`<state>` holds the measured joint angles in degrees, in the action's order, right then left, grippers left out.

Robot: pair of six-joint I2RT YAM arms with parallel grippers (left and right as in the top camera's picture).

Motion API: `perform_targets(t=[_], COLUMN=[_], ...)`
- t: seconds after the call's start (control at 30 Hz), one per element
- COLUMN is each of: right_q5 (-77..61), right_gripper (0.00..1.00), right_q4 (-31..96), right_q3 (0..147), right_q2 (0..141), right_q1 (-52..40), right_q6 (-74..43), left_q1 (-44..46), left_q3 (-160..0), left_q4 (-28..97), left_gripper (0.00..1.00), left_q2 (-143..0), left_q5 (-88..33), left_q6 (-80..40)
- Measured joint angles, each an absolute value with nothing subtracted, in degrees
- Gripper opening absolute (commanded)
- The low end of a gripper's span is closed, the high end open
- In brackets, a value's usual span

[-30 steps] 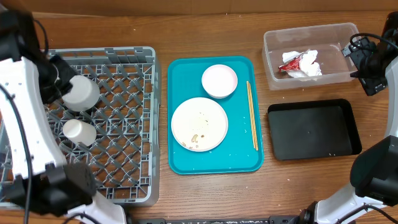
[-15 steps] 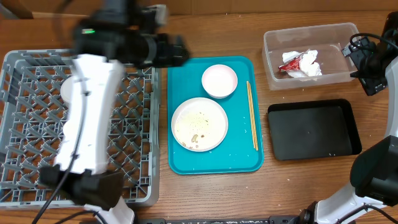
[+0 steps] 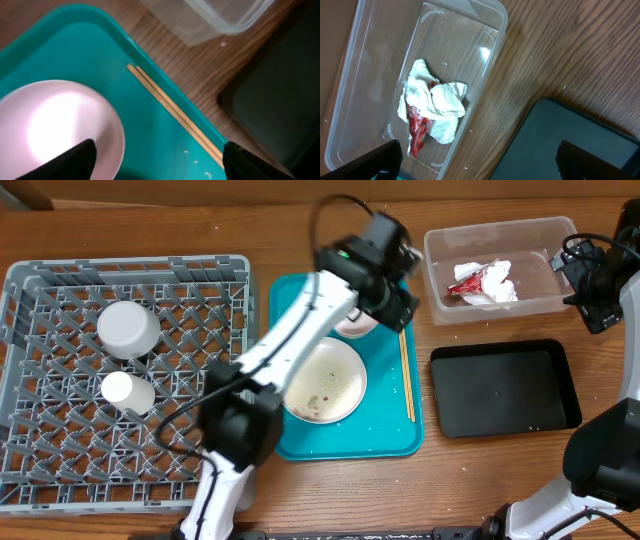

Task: Sort waste into correct bins and load items into the dishwasher
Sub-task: 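Close the left gripper on the rim of the pink bowl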

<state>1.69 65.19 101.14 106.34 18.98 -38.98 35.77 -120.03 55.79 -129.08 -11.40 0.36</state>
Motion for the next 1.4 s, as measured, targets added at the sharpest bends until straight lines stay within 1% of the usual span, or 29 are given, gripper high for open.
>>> perform_targets(t=[0.17, 0.33, 0.4, 0.6, 0.83, 0.93, 1.03, 1.13, 1.2, 1.3, 1.4], right_q5=[1.72, 1.69, 1.72, 1.69, 1.69, 1.69, 1.69, 1.72, 1.69, 1.69, 1.69], right_gripper=[1.00, 1.00, 1.00, 1.00, 1.00, 1.00, 1.00, 1.00, 1.00, 1.00, 1.00], right_q4=[65.14, 65.14, 65.19, 65.17, 65.17, 65.14, 65.17, 65.14, 65.17, 65.19, 65.17], right_q3=[101.14, 101.14, 101.14, 101.14, 101.14, 101.14, 101.14, 101.14, 101.14, 101.14, 101.14], right_q2=[106.34, 106.34, 106.34, 106.34, 106.34, 106.34, 106.34, 106.34, 106.34, 106.34, 106.34], right_q1=[18.98, 18.98, 18.98, 18.98, 18.98, 18.98, 18.98, 18.98, 18.98, 18.98, 18.98], right_q6=[-38.96, -39.00, -38.98, -38.98, -39.00, -38.98, -38.98, -38.98, -39.00, -38.98, -38.98], left_q1=[38.83, 39.35, 39.13, 38.20, 38.15, 38.15, 38.13, 37.98, 37.87, 37.76, 37.74], left_q3=[-120.03, -120.01, -120.01, -119.42, -115.77, -114.26, -113.95, -113.95, -113.95, -113.95, -114.17], left_q4=[55.57, 55.22, 55.31, 55.66, 55.20, 55.20, 55.05, 54.85, 54.83, 54.81, 55.09], left_gripper=[0.71, 0.68, 0.64, 0.63, 0.56, 0.46, 0.40, 0.29, 0.16, 0.04, 0.04], left_q2=[-133.08, -133.53, -133.53, -133.53, -133.53, -133.53, -133.53, -133.53, -133.53, -133.53, -133.53], left_q5=[-2.94, 4.47, 6.07, 4.99, 1.78, 1.58, 1.50, 1.48, 1.48, 1.45, 1.52], left_q6=[3.07, 3.38, 3.38, 3.36, 3.16, 3.09, 2.94, 2.68, 2.42, 1.80, 1.80])
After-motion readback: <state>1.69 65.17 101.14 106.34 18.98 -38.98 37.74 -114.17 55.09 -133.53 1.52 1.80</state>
